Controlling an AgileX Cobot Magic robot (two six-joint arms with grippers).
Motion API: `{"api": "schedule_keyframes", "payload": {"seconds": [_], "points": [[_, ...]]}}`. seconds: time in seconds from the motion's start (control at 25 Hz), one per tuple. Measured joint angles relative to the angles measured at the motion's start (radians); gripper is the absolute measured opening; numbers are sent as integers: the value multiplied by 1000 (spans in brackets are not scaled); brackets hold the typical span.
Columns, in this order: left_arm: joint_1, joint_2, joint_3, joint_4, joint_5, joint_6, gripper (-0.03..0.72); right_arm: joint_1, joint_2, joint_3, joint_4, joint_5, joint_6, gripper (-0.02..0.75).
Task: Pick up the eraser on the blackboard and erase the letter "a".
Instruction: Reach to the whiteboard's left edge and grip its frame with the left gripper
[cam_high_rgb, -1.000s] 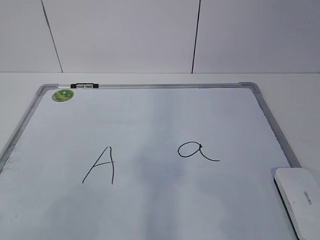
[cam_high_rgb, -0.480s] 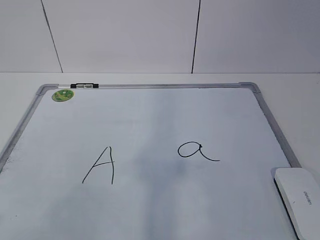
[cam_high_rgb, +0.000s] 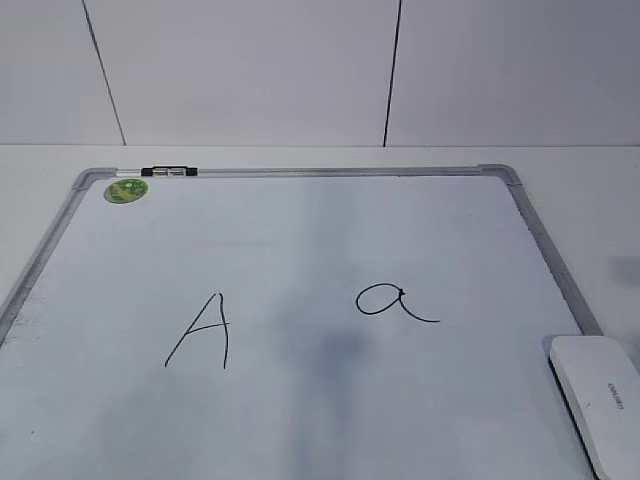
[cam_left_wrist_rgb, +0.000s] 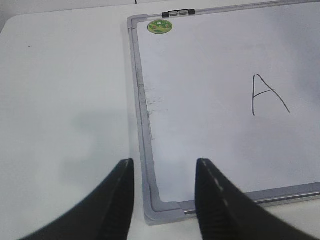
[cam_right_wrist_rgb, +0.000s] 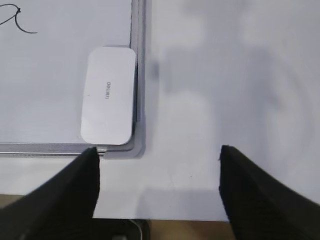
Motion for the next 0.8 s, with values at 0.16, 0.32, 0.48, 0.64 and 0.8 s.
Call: {"api": "schedule_keyframes", "payload": {"seconds": [0.16, 0.32, 0.48, 0.64, 0.8], "points": [[0, 0, 0, 0, 0, 0, 307, 0, 115, -16, 87, 2, 10, 592], [0, 0, 0, 0, 0, 0, 307, 0, 193, -16, 129, 2, 12, 592], [0, 0, 0, 0, 0, 0, 307, 0, 229, -16, 133, -12, 25, 592], [0, 0, 0, 0, 0, 0, 307, 0, 278, -16, 151, -10, 53, 592], [0, 0, 0, 0, 0, 0, 307, 0, 370, -16, 155, -8, 89, 592]]}}
